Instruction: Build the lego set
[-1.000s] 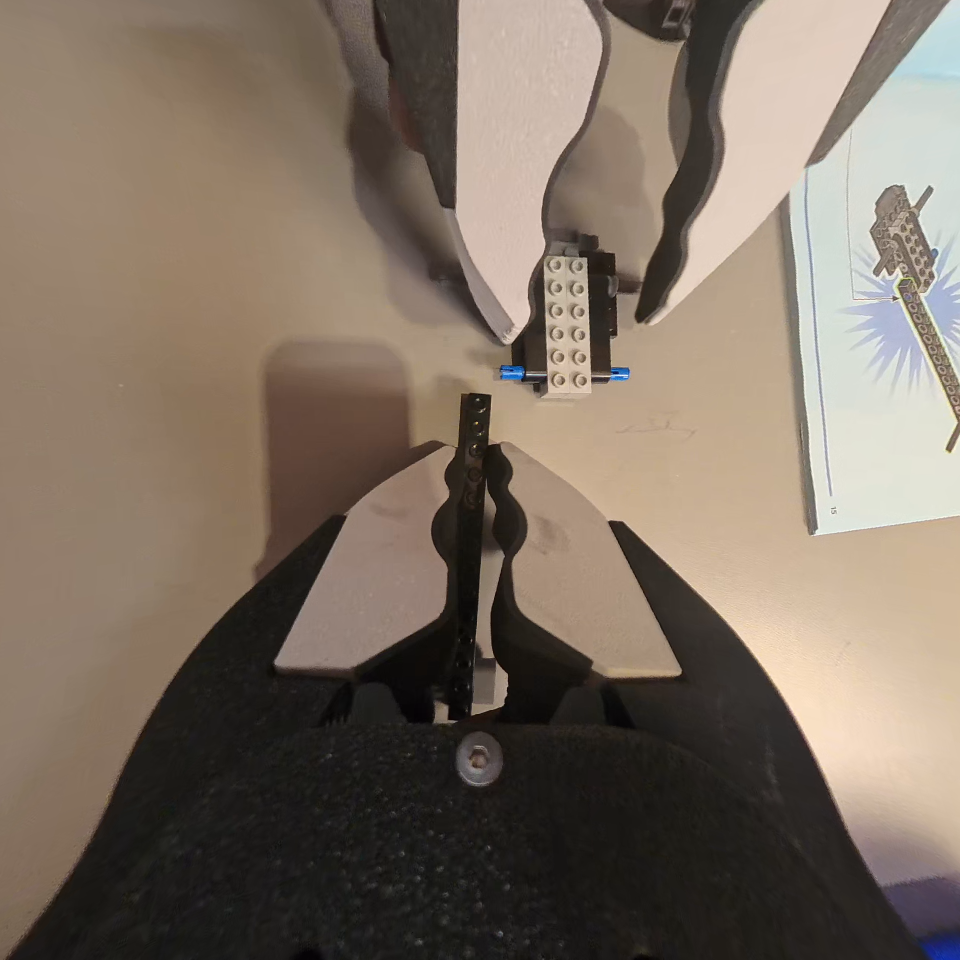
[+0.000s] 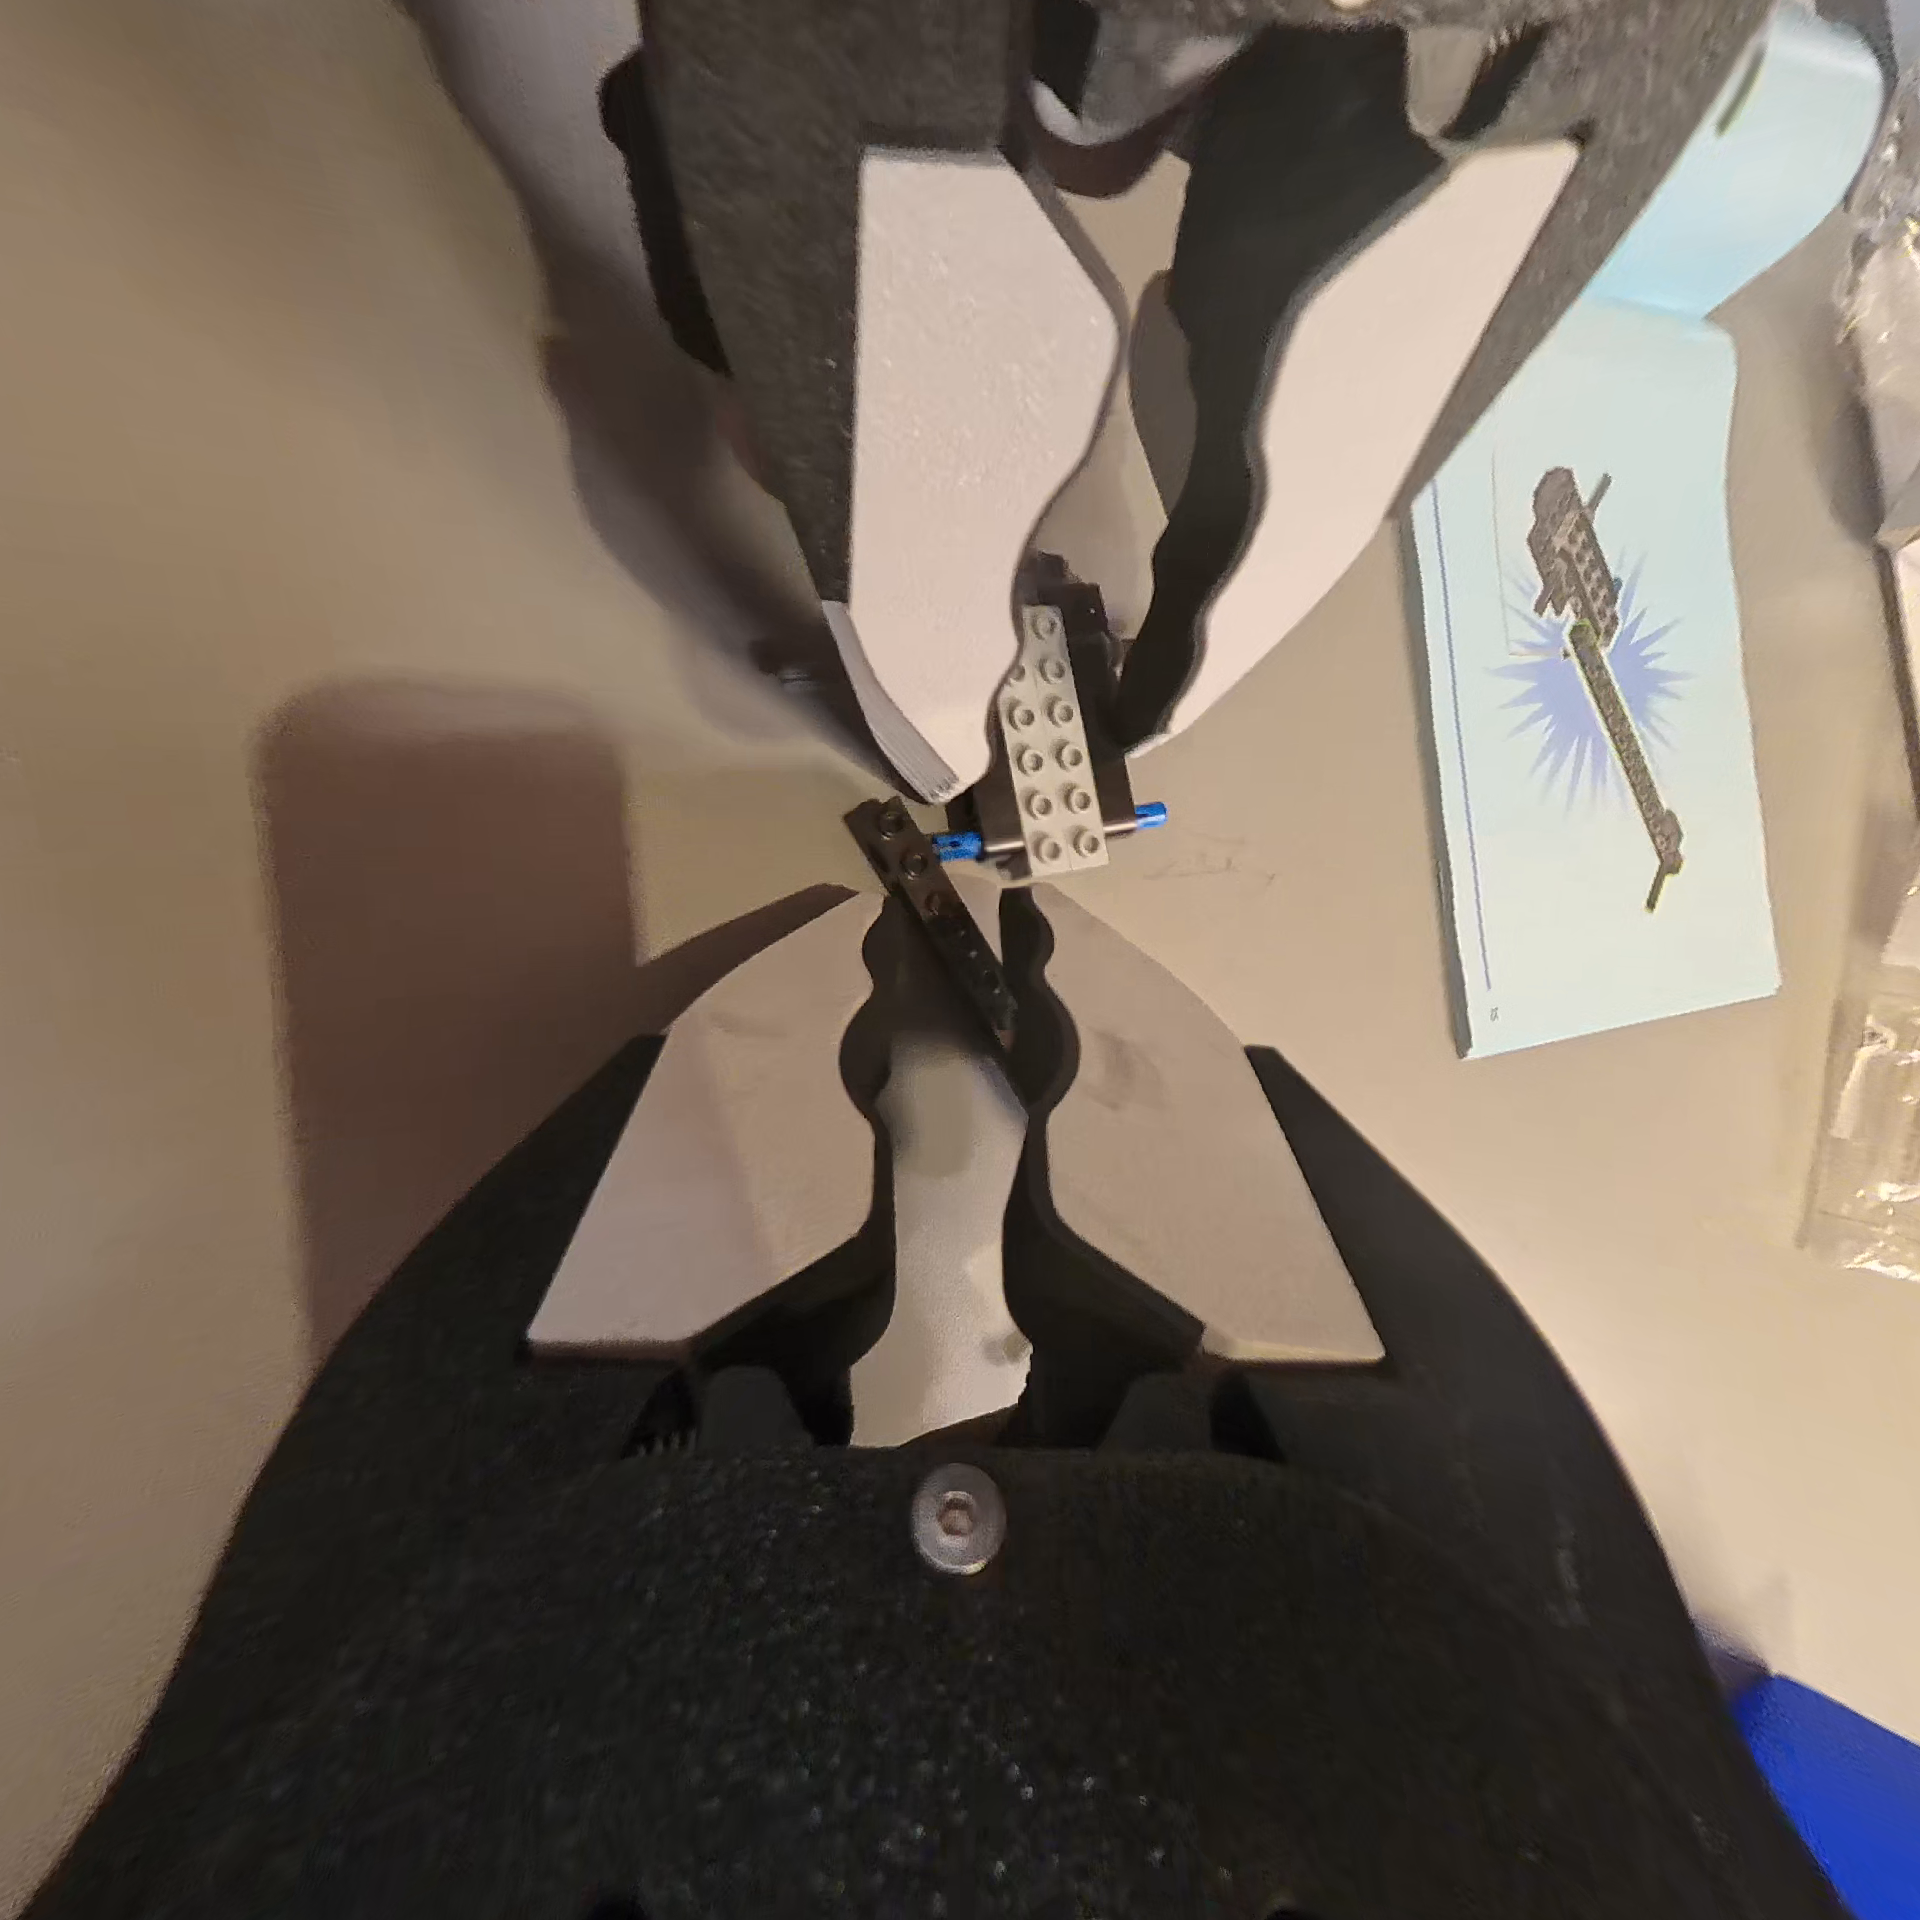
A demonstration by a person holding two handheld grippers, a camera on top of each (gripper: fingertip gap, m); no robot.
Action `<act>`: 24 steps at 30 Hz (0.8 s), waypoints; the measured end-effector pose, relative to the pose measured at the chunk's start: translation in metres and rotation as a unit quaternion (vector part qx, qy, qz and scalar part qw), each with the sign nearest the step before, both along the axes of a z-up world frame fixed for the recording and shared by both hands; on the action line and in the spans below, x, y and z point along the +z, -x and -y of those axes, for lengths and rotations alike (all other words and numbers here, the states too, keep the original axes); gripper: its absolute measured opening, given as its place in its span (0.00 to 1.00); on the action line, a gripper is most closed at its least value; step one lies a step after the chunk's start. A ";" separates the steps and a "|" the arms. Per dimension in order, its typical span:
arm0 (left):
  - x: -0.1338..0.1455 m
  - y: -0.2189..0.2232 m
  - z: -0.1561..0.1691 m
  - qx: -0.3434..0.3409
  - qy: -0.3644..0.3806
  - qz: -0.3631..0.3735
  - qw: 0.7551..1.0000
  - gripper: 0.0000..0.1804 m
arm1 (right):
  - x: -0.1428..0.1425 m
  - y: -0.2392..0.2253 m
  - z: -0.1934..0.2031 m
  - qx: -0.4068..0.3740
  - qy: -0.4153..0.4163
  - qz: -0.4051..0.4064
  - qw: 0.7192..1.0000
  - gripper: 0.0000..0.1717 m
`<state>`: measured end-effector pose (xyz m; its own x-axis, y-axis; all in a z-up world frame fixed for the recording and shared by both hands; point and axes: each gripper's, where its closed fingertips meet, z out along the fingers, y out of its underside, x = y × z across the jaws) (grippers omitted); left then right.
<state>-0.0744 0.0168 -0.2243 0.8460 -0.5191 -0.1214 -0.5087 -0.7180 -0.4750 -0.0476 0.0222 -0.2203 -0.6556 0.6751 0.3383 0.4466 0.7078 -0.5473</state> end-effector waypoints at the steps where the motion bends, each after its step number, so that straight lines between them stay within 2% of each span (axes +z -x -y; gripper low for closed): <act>1: 0.000 0.000 0.000 0.001 0.000 0.000 1.000 0.19 | 0.000 0.000 0.002 0.008 -0.003 -0.002 1.000 0.11; 12: 0.000 0.003 0.004 0.012 0.002 -0.013 1.000 0.19 | -0.003 0.001 0.007 0.024 0.003 0.033 0.999 0.06; 24: 0.000 0.006 0.002 0.036 -0.001 -0.020 0.999 0.18 | 0.002 0.004 0.002 -0.003 0.020 0.011 1.000 0.06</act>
